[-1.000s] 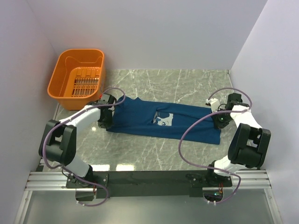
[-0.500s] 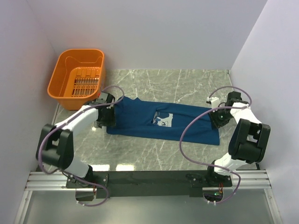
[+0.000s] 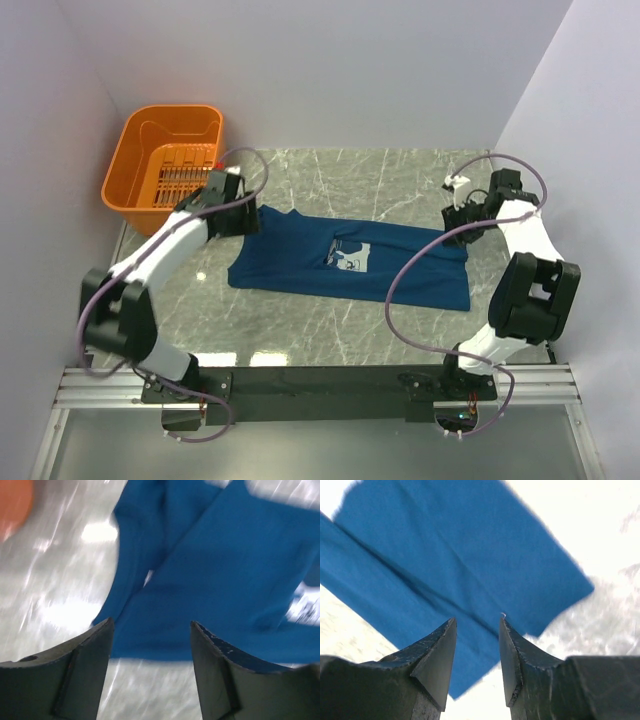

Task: Fold and stack the t-shirts
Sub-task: Fold the tshirt

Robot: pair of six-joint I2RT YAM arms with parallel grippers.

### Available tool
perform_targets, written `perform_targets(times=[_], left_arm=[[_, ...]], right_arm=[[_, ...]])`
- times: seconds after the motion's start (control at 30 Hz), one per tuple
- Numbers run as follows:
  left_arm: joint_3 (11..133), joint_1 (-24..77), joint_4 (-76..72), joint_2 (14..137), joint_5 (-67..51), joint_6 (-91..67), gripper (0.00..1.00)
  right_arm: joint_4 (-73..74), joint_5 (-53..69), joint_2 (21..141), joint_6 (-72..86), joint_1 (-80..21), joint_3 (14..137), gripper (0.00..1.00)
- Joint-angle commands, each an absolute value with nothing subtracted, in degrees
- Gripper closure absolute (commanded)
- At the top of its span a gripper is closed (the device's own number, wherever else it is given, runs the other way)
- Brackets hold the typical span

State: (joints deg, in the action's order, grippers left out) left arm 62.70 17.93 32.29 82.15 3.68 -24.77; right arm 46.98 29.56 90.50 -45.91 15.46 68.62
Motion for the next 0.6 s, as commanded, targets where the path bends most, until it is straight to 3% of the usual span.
perform_targets(times=[0.0, 0.23, 0.33, 0.5, 0.57], left_arm=[[72.6, 18.0, 26.2, 90.5, 2.1, -25.5, 0.35], [89.1, 18.0, 31.2, 110.2, 6.3, -28.5, 0.56], [92.7, 18.0, 32.8, 114.5, 6.5, -29.2, 0.68], [96.4, 18.0, 35.0, 119.3, 5.6, -30.0, 0.79], [97.3, 18.0, 36.5, 122.1, 5.4, -29.9, 0.90]], right_arm=[[45.4, 34.8, 93.6, -41.0, 14.7, 74.5, 0.54], [42.5, 35.1, 98.2, -33.8, 14.0, 79.2, 0.55], [41.5, 35.6, 97.9, -33.0, 14.0, 78.6, 0.55], [40.7, 35.6, 97.3, -32.3, 14.0, 76.7, 0.55], [40.3, 35.8, 96.6, -32.3, 14.0, 76.2, 0.55]])
